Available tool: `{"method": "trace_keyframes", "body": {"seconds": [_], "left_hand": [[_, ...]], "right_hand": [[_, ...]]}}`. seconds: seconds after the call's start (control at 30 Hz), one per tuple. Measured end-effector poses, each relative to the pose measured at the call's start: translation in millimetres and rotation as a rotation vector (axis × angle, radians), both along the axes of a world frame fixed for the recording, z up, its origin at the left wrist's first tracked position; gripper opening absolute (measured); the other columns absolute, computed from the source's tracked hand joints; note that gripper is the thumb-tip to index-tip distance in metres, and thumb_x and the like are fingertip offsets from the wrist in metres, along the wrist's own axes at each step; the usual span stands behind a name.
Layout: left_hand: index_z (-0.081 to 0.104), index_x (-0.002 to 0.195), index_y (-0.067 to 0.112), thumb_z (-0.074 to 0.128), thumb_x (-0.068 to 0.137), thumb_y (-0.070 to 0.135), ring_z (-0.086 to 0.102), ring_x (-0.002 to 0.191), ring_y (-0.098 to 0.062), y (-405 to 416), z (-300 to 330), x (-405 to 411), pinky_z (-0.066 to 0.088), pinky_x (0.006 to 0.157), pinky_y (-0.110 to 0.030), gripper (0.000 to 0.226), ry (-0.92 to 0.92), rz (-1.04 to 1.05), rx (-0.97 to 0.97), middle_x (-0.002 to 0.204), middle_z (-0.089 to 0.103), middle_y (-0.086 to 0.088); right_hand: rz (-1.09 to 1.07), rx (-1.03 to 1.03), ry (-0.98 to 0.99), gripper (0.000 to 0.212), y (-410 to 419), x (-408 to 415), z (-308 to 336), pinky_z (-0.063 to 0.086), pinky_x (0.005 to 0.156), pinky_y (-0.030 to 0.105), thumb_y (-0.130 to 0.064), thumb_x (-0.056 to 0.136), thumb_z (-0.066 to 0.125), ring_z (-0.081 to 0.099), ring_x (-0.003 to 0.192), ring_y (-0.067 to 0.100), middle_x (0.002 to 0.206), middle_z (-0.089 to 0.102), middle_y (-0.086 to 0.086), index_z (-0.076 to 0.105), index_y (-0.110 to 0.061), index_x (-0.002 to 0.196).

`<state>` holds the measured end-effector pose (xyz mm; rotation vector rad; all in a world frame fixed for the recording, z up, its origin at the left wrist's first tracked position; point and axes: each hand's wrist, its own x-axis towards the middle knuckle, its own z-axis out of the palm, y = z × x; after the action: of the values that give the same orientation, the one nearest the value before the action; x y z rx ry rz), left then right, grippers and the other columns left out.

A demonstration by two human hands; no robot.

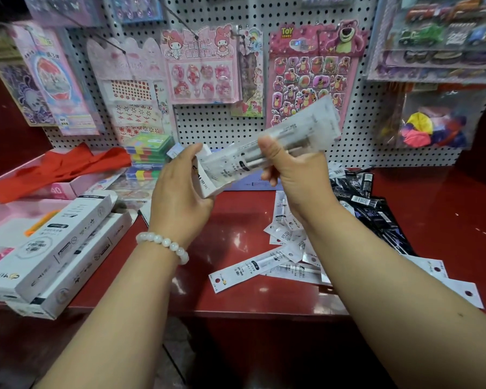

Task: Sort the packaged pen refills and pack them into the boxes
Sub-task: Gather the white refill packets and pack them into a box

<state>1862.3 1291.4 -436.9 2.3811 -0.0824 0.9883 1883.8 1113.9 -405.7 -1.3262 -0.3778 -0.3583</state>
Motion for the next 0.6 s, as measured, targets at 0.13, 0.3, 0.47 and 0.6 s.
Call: {"method": "trace_keyframes", "body": {"seconds": [0.13, 0.3, 0.47, 0.6], "left_hand": [[0.042, 0.136, 0.022, 0.079, 0.066, 0.007, 0.048, 0.121, -0.016, -1.8, 2.1, -2.7, 0.036, 0.099, -0.024, 0.081, -0.022, -0.030, -0.007, 0.131, 0.053, 0.003], [0.039, 0.139, 0.022, 0.081, 0.066, 0.008, 0.046, 0.123, -0.013, -4.0, 4.2, -5.0, 0.032, 0.100, -0.021, 0.084, -0.025, -0.019, -0.060, 0.133, 0.051, 0.003], [0.042, 0.137, 0.020, 0.078, 0.068, 0.007, 0.047, 0.118, -0.017, -8.0, 4.1, -6.5, 0.028, 0.094, -0.016, 0.079, -0.041, -0.001, 0.015, 0.129, 0.054, 0.000], [0.042, 0.137, 0.018, 0.074, 0.067, 0.001, 0.049, 0.117, -0.023, -14.0, 3.7, -7.1, 0.036, 0.098, -0.029, 0.079, -0.059, -0.026, 0.049, 0.127, 0.055, -0.003]], "right_hand": [[-0.060, 0.085, 0.075, 0.035, -4.9, 6.2, 7.7, 0.042, 0.049, 0.027, -0.029, 0.079, 0.074, 0.049, 0.044, 0.020, 0.047, 0.057, 0.007, 0.059, -0.010, 0.053], [-0.060, -0.020, 0.113, 0.039, -4.1, 5.7, -3.2, 0.043, 0.056, 0.030, -0.033, 0.077, 0.074, 0.050, 0.048, 0.022, 0.045, 0.058, 0.003, 0.061, -0.004, 0.055], [-0.010, -0.078, 0.017, 0.018, 1.5, 2.4, -4.5, 0.042, 0.050, 0.021, -0.018, 0.080, 0.073, 0.054, 0.049, 0.016, 0.057, 0.060, 0.007, 0.066, -0.003, 0.072], [0.091, -0.168, -0.016, 0.016, 17.5, -0.6, -2.6, 0.056, 0.070, 0.020, -0.009, 0.078, 0.075, 0.067, 0.070, 0.005, 0.083, 0.070, 0.007, 0.065, -0.001, 0.088]]}}
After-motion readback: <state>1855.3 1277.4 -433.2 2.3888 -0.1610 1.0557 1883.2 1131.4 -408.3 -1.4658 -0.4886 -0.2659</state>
